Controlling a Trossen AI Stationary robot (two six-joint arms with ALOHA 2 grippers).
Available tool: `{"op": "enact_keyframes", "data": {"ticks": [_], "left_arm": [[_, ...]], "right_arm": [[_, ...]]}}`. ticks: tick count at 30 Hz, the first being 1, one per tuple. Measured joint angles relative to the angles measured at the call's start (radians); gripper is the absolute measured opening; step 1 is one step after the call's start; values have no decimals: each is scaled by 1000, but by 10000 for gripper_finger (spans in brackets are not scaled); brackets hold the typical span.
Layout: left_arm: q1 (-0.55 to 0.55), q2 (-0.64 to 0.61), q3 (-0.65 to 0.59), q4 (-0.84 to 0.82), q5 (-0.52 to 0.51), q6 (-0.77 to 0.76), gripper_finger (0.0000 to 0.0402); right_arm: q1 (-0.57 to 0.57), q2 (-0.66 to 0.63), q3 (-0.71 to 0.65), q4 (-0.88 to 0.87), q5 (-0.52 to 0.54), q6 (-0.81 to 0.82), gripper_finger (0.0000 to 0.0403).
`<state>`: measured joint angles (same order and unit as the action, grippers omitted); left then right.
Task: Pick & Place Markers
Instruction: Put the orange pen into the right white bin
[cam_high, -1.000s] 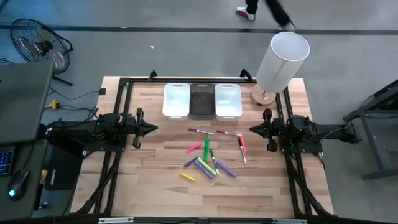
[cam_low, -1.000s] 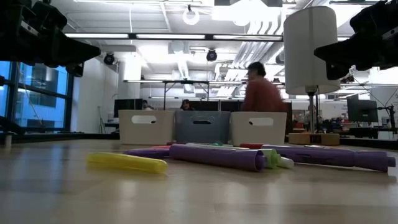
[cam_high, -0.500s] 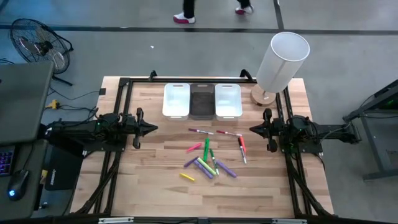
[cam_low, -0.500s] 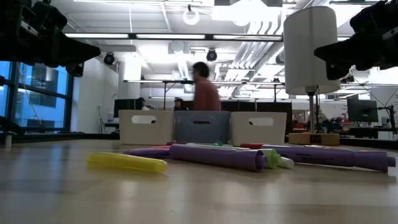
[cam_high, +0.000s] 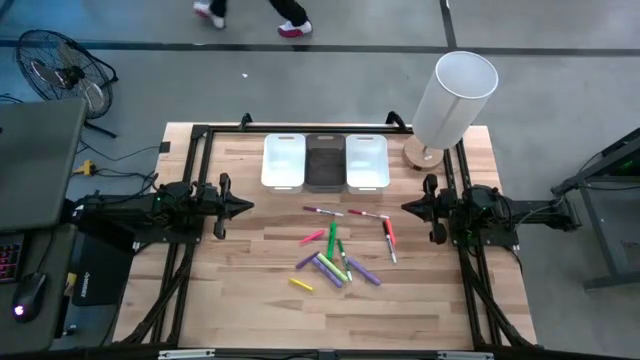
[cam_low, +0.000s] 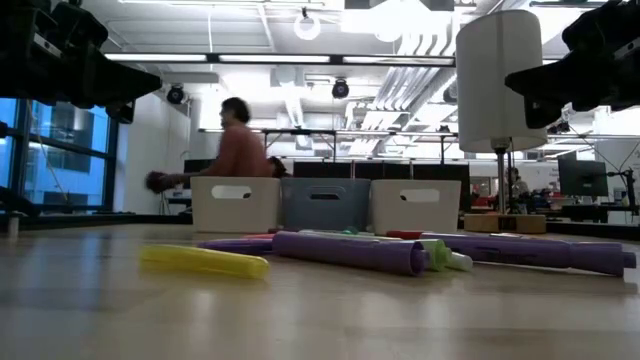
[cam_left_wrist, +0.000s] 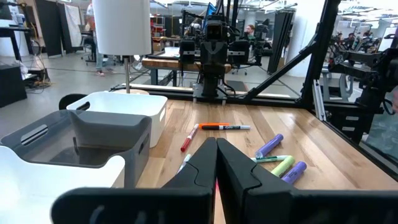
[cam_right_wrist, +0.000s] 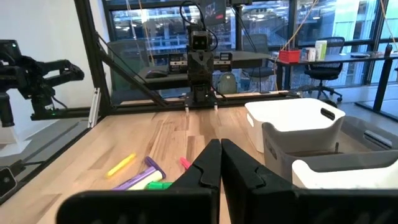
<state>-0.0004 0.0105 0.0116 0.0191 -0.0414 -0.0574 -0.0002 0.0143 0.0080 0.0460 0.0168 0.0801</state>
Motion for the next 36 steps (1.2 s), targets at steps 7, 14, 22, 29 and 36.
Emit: {"op": "enact_keyframes", "data": {"ticks": [7,14,22,29,36], "left_arm": [[0,0,0,0,0,0,1],[0,0,0,0,0,0,1],[0,0,0,0,0,0,1],[0,0,0,0,0,0,1],[0,0,0,0,0,0,1]], "right_arm": [[0,40,30,-100,6,166,0],[0,197,161,-331,45,418,0],[0,402,346,-528,29,671,0],[0,601,477,-668,22,817,0],[0,800,547,-726,-8,903,5]]}}
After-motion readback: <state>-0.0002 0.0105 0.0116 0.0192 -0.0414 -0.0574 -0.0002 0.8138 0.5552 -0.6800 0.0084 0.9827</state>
